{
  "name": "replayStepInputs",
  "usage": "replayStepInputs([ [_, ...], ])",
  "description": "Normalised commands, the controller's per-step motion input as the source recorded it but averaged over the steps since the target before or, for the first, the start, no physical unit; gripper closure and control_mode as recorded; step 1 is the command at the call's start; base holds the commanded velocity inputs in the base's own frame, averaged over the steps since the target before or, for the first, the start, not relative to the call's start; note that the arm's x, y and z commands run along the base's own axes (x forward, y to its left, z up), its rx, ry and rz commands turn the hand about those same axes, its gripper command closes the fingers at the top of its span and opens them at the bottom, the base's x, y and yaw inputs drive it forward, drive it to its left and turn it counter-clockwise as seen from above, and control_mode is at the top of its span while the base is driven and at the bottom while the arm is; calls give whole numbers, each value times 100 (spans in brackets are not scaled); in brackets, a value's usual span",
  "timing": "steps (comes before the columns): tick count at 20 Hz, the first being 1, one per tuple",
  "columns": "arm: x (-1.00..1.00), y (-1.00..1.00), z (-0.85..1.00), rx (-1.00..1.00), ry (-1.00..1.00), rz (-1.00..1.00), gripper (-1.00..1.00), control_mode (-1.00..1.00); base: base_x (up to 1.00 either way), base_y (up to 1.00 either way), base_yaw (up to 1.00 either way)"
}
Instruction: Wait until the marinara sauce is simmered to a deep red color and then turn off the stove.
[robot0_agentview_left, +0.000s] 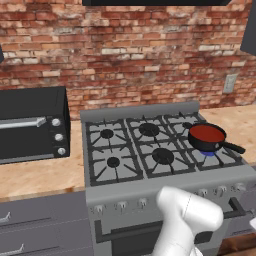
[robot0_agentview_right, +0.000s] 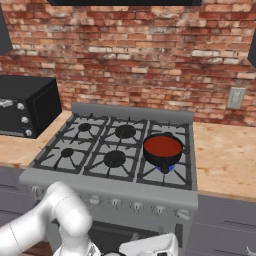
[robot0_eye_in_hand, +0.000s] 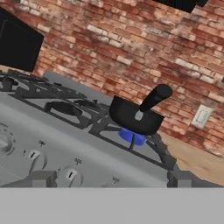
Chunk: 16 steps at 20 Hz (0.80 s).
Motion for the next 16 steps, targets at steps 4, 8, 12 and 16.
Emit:
replayStepInputs([
  [4, 2, -14, -1, -1, -22, 0, -100, -100, 0, 0, 0],
  [8, 6, -11, 0, 0, 0, 0, -100, -100, 0, 0, 0],
  [12, 28, -20, 0, 0, 0, 0, -100, -100, 0, 0, 0],
  [16, 36, -26, -4, 0, 0, 0, -100, -100, 0, 0, 0],
])
